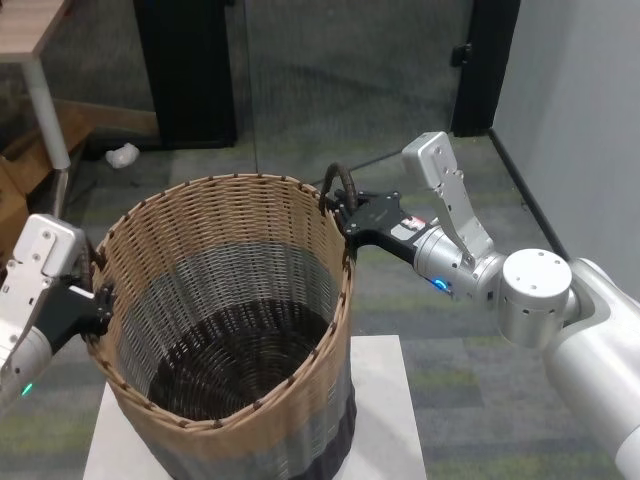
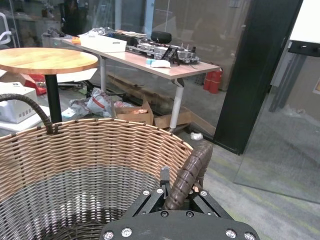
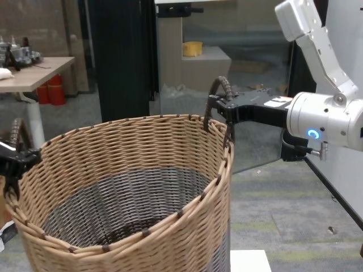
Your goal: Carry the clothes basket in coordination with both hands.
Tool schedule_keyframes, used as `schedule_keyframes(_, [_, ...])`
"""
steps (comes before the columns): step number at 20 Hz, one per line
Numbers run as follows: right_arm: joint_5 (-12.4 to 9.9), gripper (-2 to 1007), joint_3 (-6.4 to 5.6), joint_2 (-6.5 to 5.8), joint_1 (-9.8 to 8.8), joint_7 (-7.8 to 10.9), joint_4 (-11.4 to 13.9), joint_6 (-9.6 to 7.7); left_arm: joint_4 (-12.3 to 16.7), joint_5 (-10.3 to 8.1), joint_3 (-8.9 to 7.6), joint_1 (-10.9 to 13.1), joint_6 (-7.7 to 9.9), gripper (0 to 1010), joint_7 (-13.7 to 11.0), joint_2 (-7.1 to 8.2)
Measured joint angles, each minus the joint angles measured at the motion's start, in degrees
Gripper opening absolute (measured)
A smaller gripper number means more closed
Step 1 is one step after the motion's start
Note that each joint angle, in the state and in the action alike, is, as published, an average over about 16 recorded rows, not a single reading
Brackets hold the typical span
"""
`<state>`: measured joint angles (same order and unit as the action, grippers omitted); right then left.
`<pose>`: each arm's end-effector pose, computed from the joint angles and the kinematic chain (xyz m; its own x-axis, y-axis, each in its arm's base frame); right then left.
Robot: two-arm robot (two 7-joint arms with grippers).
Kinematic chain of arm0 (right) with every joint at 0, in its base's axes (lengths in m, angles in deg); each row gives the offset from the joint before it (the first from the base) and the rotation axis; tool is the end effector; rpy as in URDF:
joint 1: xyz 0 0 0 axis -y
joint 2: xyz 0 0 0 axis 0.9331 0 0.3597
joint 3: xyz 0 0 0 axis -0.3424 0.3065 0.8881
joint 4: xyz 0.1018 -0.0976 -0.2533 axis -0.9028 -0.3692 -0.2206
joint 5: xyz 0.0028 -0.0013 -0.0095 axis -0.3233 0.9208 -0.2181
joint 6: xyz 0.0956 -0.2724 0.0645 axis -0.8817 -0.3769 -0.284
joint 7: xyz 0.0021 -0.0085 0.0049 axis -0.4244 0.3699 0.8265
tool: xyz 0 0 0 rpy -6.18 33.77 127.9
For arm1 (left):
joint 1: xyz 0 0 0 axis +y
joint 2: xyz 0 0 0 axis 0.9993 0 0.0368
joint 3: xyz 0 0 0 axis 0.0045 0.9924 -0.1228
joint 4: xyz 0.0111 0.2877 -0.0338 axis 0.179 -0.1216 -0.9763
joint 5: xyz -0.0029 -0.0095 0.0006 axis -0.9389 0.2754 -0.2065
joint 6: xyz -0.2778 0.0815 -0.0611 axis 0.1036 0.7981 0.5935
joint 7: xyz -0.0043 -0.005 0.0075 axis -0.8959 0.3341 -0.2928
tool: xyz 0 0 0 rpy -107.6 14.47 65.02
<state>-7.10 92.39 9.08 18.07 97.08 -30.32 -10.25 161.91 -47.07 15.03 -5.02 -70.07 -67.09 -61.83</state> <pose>0.4845 0.0212 -0.2623 0.6650 -0.7272 0.1703 0.7456 0.6598 -0.0939 0.3479 0.0758 -0.2588 0.3003 0.8865 0.3521 -0.9446 0.2251 0.2388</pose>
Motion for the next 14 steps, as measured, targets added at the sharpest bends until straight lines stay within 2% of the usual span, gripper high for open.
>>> schedule_keyframes(6, [-0.03, 280, 0.0, -0.01, -0.01, 0.0, 0.04, 0.02, 0.03, 0.05, 0.03, 0.01, -0.06, 501, 0.02, 0.03])
schedule_keyframes(14, [-0.02, 593, 0.0, -0.02, -0.02, 0.0, 0.05, 0.01, 0.04, 0.07, 0.06, 0.01, -0.1, 817, 0.01, 0.05])
